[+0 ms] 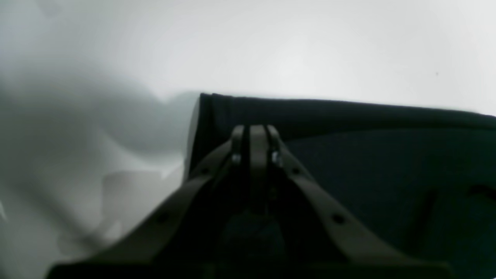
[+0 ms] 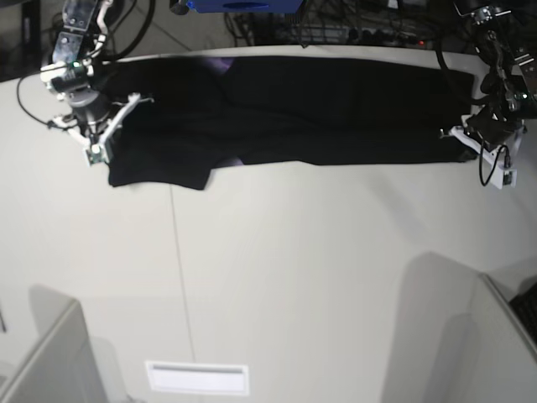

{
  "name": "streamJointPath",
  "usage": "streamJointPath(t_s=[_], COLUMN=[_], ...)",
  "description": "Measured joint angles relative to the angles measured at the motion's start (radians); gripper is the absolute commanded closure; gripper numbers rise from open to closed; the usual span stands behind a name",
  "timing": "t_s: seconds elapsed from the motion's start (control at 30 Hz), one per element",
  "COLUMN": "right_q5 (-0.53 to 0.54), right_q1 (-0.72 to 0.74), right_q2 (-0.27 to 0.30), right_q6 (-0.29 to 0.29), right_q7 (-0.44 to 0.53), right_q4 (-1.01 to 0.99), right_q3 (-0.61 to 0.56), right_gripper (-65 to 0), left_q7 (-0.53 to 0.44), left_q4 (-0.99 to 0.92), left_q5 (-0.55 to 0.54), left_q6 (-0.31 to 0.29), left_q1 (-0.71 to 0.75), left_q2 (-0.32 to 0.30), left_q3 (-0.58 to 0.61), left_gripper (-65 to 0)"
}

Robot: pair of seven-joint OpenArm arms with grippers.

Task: Fold the T-shirt properly
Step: 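Fold the hem over toward the collar edge with both grippers, then release the hem and lift both grippers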

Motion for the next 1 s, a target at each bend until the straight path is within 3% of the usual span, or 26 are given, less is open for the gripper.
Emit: streamJointPath(t_s=[0.07, 0.2, 0.27, 0.33, 0.5, 0.77, 0.9, 1.0], right_q5=[0.0, 0.005, 0.005, 0.071, 0.121, 0.125, 0.125, 0.126], right_q1=[-0.005, -0.005, 0.005, 0.02, -0.001, -0.046, -0.049, -0.049], right_q2=[-0.004, -0.038, -0.05, -0.05, -0.058, -0.062, -0.081, -0.105], right_q6=[0.041, 0.053, 0.124, 0.176, 0.199, 0.2, 0.199, 0.199], right_q7=[0.027, 0.045, 0.036, 0.04, -0.031, -0.04, -0.078, -0.108], right_q4=[0.002, 0.013, 0.012, 0.012, 0.013, 0.013, 0.013, 0.013], right_q3=[0.004, 0.066, 0.108, 0.161, 0.271, 0.28, 0.278, 0.275], right_gripper=[0.0, 0.0, 0.0, 0.0, 0.0, 0.0, 0.0, 0.0], left_q7=[-0.01, -0.002, -0.006, -0.005, -0.005, -0.005, -0.005, -0.005], left_q4=[0.0, 0.0, 0.0, 0.002, 0.038, 0.053, 0.055, 0.055], left_q5=[-0.003, 0.0, 0.001, 0.0, -0.002, 0.008, 0.147, 0.174], left_q6=[0.0, 0.0, 0.0, 0.0, 0.0, 0.0, 0.0, -0.002], left_q1=[0.011, 0.021, 0.018, 0.028, 0.067, 0.094, 0.093, 0.097], left_q2=[0.0, -0.021, -0.027, -0.03, -0.032, -0.029, -0.002, 0.014], left_q3=[0.0, 0.006, 0.004, 0.004, 0.005, 0.01, 0.011, 0.013], left_gripper=[0.0, 0.0, 0.0, 0.0, 0.0, 0.0, 0.0, 0.0])
